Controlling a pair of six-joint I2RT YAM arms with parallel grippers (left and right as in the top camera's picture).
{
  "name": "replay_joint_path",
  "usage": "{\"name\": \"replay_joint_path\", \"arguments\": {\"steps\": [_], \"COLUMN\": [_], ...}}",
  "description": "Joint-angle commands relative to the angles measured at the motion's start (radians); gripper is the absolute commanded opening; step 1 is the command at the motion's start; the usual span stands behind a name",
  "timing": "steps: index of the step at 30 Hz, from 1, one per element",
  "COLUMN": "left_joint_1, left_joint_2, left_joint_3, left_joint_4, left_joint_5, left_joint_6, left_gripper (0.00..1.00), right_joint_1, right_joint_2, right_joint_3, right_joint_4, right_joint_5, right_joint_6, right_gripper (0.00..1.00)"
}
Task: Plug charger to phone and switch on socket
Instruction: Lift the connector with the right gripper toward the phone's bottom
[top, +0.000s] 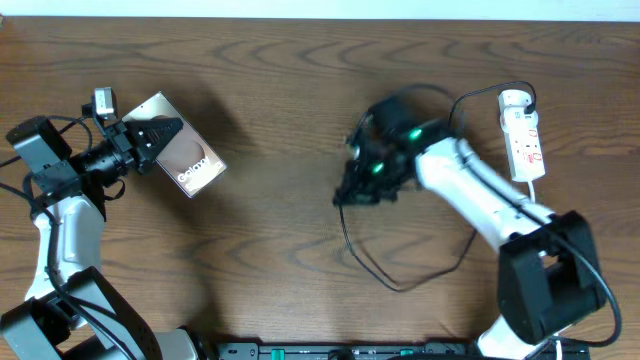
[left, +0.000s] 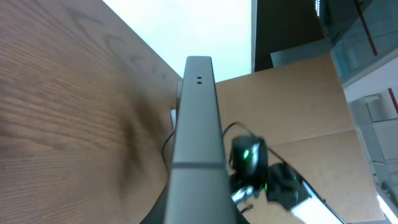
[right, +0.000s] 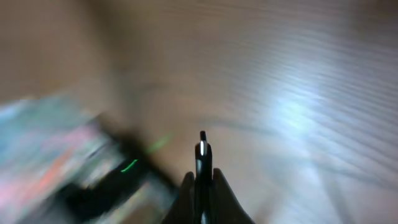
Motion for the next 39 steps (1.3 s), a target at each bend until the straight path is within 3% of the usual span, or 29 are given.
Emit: {"name": "replay_joint_path", "arguments": {"steps": [1, 6, 11, 18, 26, 32, 36, 39], "left_joint_1": [0.002, 0.001, -0.046, -0.229, -0.36, -0.404, -0.393, -0.37], "left_joint_2": [-0.012, -0.012, -0.012, -0.012, -0.013, -0.013, -0.013, -0.013], "left_joint_3": [-0.005, -0.005, -0.005, -0.005, -0.005, -0.004, -0.004, -0.004], "left_joint_4": [0.002, 0.002, 0.002, 0.022, 0.068, 0.359, 0.555, 0.644], "left_joint_5": [0.049, 0.049, 0.049, 0.049, 0.048, 0.032, 0.005, 0.005], "left_joint_6": [0.014, 0.013, 0.013, 0.013, -0.007, -0.223, -0.383, -0.456], "left_gripper": [0.07, 0.07, 0.07, 0.07, 0.07, 0.07, 0.07, 0.07], "right_joint_1": [-0.076, -0.095, -0.027, 0.097, 0.099, 0.099, 0.099, 0.099], "right_joint_2": [-0.014, -0.014, -0.014, -0.014, -0.014, -0.014, -0.011, 0.004], "right_joint_3": [0.021, 0.019, 0.019, 0.019, 0.019, 0.019, 0.019, 0.018], "right_joint_4": [-0.039, -0.216, -0.312, -0.296, -0.272, -0.038, 0.031, 0.041], "right_joint_5": [-0.562, -0.613, -0.582, -0.551, -0.551, -0.628, -0.772, -0.769], "right_joint_6": [-0.497, -0.999, -1.226, -1.227, -1.186, -0.866, -0.859, -0.832], "right_gripper": [0.01, 0.01, 0.01, 0.01, 0.02, 0.01, 0.01, 0.01]}}
